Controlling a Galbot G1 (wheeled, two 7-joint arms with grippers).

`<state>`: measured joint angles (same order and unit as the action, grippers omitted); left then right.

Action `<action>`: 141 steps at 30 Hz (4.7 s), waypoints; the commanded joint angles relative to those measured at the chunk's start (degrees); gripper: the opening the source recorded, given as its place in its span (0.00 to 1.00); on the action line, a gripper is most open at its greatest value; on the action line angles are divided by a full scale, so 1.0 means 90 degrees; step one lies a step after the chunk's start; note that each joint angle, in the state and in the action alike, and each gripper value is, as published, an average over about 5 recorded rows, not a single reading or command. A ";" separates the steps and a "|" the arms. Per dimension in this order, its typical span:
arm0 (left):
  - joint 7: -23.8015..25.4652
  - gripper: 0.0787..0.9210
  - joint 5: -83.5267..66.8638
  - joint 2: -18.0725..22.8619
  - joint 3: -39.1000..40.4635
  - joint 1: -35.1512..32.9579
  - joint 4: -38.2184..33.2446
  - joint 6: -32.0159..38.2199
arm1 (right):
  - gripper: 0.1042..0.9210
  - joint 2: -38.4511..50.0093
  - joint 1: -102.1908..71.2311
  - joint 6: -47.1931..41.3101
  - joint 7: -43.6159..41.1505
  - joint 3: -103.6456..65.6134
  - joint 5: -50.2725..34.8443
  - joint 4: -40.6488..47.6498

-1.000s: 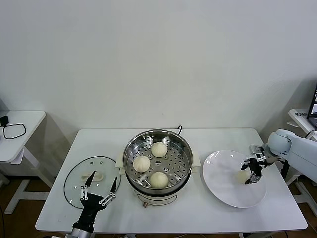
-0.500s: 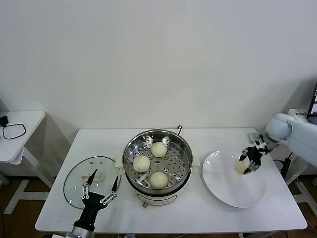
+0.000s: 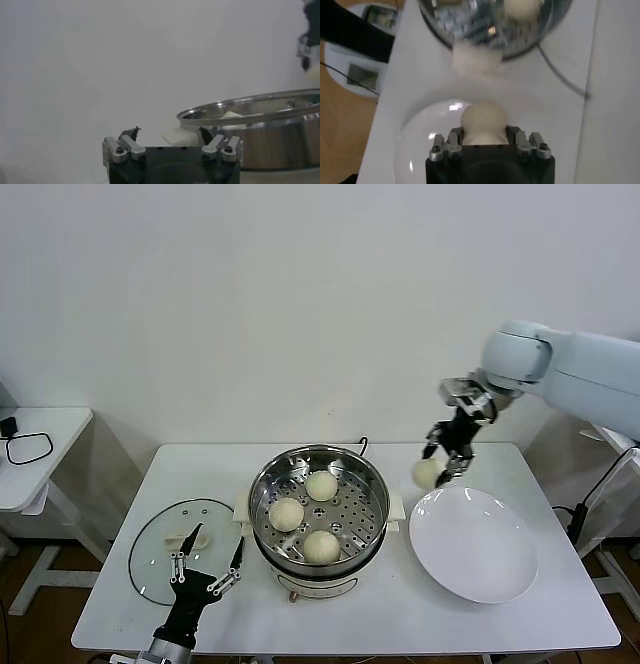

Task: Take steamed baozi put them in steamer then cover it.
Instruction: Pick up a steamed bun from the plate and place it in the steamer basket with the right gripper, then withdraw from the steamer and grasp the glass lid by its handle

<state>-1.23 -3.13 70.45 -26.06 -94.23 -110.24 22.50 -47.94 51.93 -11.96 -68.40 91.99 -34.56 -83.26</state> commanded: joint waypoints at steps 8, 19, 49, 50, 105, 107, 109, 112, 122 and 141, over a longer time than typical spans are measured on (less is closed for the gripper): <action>-0.0026 0.88 0.0000 0.0007 0.0043 0.0046 0.0031 0.0003 | 0.61 -0.1261 -0.0166 -0.0600 0.1124 0.0517 -0.0974 -0.0754; -0.0048 0.88 -0.0022 0.0005 -0.0063 0.0026 0.0045 0.0031 | 0.60 -0.1584 -0.0832 -0.0594 0.1350 0.0258 -0.0792 0.0022; -0.0058 0.88 -0.0031 0.0012 -0.0111 0.0041 0.0136 0.0084 | 0.77 -0.1743 -0.1168 -0.0557 0.1340 0.0234 -0.0426 0.0342; -0.0057 0.88 -0.0031 0.0012 -0.0111 0.0043 0.0139 0.0084 | 0.79 -0.1730 -0.1172 -0.0554 0.1352 0.0218 -0.0425 0.0336; -0.1816 0.88 0.7427 -0.0387 -0.1034 0.0723 0.1821 -0.0926 | 0.88 -0.1838 -1.3802 0.4179 0.9336 -1.3391 0.1592 -0.0790; -0.1894 0.88 0.7570 -0.0388 -0.1067 0.0696 0.1907 -0.0988 | 0.88 -0.1941 -1.3925 0.4178 0.9294 -1.3435 0.1651 -0.0848; -0.1978 0.88 0.7722 -0.0379 -0.1088 0.0695 0.2004 -0.1024 | 0.88 -0.2020 -1.4028 0.4164 0.9259 -1.3468 0.1709 -0.0899; -0.2111 0.88 0.7956 -0.0359 -0.1077 0.0755 0.2178 -0.0991 | 0.88 -0.2103 -1.4156 0.4133 0.9197 -1.3495 0.1769 -0.0965; -0.2289 0.88 0.8229 -0.0276 -0.0929 0.1112 0.2508 -0.1033 | 0.88 -0.2446 -1.4260 0.4114 0.9128 -1.3522 0.1990 -0.0922; -0.2305 0.88 0.8429 -0.0037 -0.0748 0.2019 0.2941 -0.1545 | 0.88 -0.2645 -1.4094 0.4187 0.9029 -1.3373 0.2191 -0.0431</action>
<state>-21.76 71.13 69.83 -33.21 -79.87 -85.34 10.53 -70.74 -74.40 25.42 13.13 -27.88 -15.37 -88.55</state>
